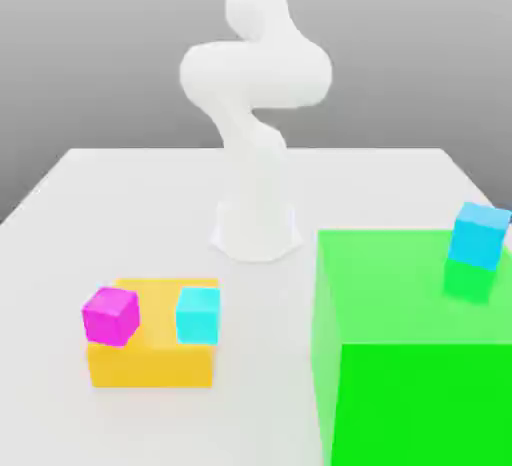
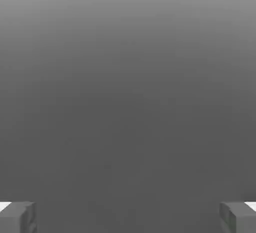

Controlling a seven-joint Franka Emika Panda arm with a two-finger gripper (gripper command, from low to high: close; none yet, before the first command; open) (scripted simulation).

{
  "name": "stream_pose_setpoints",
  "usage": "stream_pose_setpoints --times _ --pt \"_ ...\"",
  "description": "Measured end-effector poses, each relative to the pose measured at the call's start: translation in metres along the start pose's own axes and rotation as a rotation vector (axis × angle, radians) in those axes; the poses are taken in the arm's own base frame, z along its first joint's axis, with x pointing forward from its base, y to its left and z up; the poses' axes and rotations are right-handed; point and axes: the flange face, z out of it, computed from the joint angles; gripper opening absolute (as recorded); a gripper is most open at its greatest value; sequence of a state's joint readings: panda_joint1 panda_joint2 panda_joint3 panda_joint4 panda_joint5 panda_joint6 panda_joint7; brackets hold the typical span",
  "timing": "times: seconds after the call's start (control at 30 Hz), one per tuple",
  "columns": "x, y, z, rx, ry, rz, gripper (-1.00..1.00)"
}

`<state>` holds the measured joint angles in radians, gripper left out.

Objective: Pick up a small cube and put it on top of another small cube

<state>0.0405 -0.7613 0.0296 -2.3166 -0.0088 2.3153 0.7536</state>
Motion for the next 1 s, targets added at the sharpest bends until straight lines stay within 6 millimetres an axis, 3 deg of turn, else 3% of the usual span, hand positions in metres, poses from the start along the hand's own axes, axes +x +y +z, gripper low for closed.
stream_pose_setpoints --times 0.13,0.27,0.5,0.73,0.9,0.97,1.0 --pt "-0.051 -0.033 0.064 -0.009 -0.116 -0.27 0.0" --pt "-0.116 -0.056 0.122 0.002 -0.238 -0.549 0.0" --pt "-0.248 -0.069 0.199 0.069 -0.448 -1.038 0.0" --pt "-0.382 -0.04 0.25 0.187 -0.645 -1.526 0.0" --pt "-0.481 0.003 0.265 0.307 -0.781 -1.897 0.0" --pt "-0.512 0.027 0.27 0.352 -0.834 -2.032 0.0" --pt "-0.517 0.035 0.275 0.36 -0.846 -2.067 0.0"
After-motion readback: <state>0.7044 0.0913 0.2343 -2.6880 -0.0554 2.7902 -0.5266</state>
